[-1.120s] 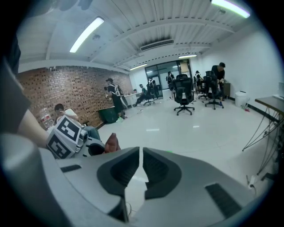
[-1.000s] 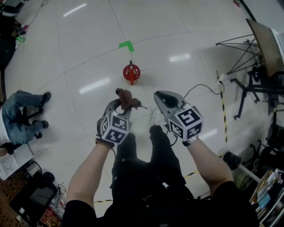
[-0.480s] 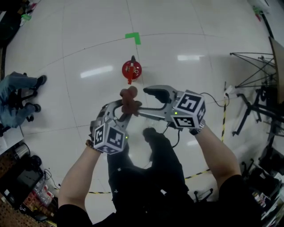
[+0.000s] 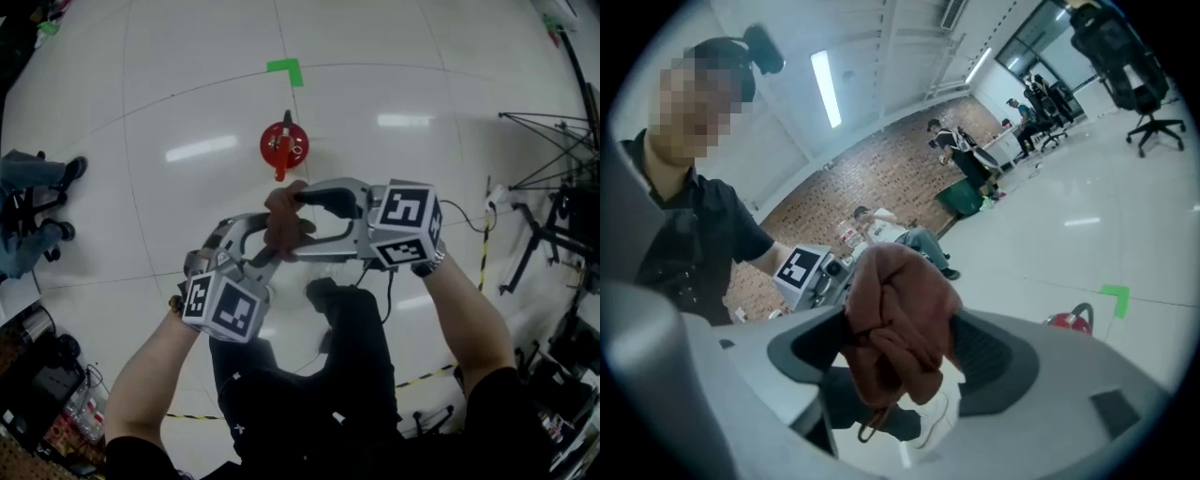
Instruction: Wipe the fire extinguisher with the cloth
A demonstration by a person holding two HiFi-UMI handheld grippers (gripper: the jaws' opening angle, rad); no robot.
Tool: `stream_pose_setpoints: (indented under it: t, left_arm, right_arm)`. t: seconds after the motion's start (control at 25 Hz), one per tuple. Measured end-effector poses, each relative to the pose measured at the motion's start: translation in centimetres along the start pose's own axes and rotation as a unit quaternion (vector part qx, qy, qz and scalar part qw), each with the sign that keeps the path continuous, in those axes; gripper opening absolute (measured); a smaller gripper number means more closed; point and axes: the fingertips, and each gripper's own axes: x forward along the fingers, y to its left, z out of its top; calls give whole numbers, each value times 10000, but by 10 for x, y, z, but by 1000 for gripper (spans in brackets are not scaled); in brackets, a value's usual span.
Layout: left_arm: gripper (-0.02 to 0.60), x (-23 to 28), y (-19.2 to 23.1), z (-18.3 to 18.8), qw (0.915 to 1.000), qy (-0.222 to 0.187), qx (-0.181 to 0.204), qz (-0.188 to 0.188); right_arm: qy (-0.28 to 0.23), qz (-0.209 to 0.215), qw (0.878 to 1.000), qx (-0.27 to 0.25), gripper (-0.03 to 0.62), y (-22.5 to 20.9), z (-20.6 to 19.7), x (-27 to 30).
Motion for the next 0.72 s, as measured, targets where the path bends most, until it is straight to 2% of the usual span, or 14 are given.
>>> stream_pose_setpoints:
  t: [0.12,0.32,0.4,0.52,0.64,0.68,0.72]
  left_arm:
    - [106,8,-1,-12,9994,-193,273,-81]
    - [106,22,0,-29,9966,-392,727,7]
    - [106,28,0,-33,9953,-463,853,47]
    - [107,33,3,-39,9935,-557,981,157]
    - [117,34,10,-49,9929,-578,995,299]
    - [131,33,15,-54,9932,-561,953,364]
    - [151,32,19,-59,9935,-545,902,431]
  right_arm:
    - [99,224,9996,-113,394,-11,-14,12]
    - [247,435,9983,-299,381,-29,-35,29]
    - [231,534,9974,-428,320,-34,-40,33]
    - [76,623,9965,-544,266,-41,-42,34]
    - [-170,527,9960,-705,201,-49,-40,31]
    - [-264,439,9956,-785,161,-53,-38,29]
    - [-340,332,9952,-854,88,-57,-36,26]
